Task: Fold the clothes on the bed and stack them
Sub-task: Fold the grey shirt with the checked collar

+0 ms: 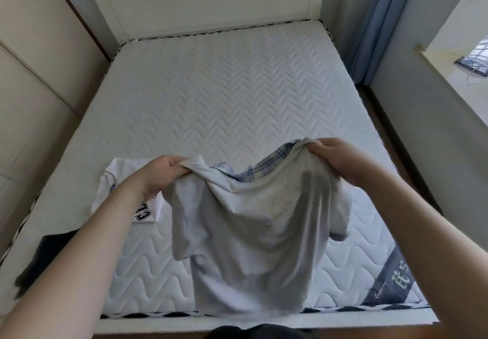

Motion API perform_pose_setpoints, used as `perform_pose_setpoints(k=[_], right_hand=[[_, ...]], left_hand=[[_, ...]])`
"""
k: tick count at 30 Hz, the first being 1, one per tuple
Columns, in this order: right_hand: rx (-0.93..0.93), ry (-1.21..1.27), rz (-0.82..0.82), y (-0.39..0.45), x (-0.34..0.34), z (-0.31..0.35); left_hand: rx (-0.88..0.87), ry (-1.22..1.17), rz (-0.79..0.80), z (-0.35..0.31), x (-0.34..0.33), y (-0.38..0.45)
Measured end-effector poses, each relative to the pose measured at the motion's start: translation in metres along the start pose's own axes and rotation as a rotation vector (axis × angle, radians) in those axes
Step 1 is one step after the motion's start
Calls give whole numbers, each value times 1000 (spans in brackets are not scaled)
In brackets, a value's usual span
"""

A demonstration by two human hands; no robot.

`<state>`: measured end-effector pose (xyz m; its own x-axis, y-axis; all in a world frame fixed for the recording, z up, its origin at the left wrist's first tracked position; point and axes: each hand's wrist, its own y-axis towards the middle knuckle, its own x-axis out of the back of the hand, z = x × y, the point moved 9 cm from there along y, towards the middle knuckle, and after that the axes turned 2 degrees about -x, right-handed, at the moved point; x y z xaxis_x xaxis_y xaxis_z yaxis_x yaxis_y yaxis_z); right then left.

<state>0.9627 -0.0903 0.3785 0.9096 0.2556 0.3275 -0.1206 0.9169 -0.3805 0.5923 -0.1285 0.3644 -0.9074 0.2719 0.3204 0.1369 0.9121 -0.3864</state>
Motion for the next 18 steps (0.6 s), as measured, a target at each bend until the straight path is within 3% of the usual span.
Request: perform_pose_setpoints(k=[3,5,10,18], right_hand=[[-25,-127,21,39,-29,-28],[-38,-164,-10,64,-41,-43],[-83,-170,-73,135,-58,-78],[-151,-77,-146,258,-66,-134]], left_hand=[[75,469,-59,51,11,47],[98,587,-70,78,13,72],[107,430,-110,119,15,132],[109,441,-176,174,32,257]])
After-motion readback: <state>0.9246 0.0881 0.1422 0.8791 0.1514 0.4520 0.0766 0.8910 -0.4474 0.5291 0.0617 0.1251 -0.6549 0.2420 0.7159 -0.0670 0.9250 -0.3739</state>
